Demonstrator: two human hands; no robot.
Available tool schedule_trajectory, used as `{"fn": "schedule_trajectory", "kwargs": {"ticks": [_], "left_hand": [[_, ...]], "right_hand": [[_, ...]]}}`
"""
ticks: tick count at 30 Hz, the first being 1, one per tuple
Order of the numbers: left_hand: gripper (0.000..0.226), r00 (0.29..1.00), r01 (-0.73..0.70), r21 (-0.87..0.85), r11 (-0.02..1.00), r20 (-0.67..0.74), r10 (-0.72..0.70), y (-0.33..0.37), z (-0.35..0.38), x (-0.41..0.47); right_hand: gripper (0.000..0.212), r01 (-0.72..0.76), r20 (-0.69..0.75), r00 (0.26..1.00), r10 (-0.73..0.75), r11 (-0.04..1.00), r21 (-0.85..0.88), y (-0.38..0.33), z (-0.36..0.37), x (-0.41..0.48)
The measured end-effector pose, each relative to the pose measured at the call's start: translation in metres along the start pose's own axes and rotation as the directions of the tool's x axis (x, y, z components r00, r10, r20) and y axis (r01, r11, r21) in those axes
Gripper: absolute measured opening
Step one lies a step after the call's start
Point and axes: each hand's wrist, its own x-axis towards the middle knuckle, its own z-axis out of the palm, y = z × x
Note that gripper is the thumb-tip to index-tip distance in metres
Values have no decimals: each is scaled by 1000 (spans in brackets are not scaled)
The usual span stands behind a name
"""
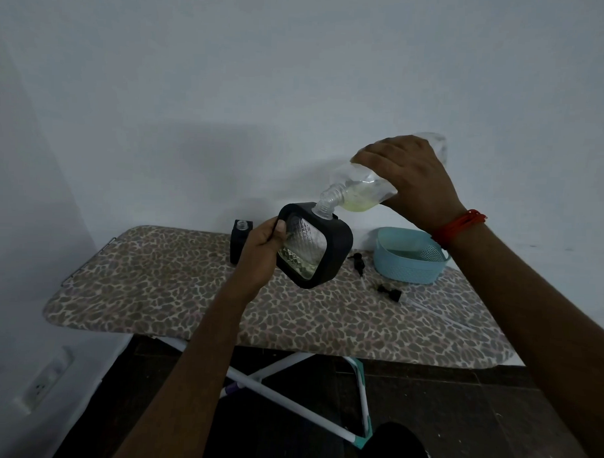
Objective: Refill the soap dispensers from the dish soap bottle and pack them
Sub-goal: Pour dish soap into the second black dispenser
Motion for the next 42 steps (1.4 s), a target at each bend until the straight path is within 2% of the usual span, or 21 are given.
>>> {"fn": "schedule_trajectory", "kwargs": {"ticks": [22, 42], "left_hand": [[39, 1000, 0, 34, 999, 6, 0, -3, 0, 0], [36, 1000, 1, 11, 1000, 12, -1, -4, 1, -3]], "right_hand": [[37, 22, -3, 1000, -22, 1000, -18, 0, -6, -1], [35, 43, -7, 999, -43, 998, -41, -3, -11, -1]]}}
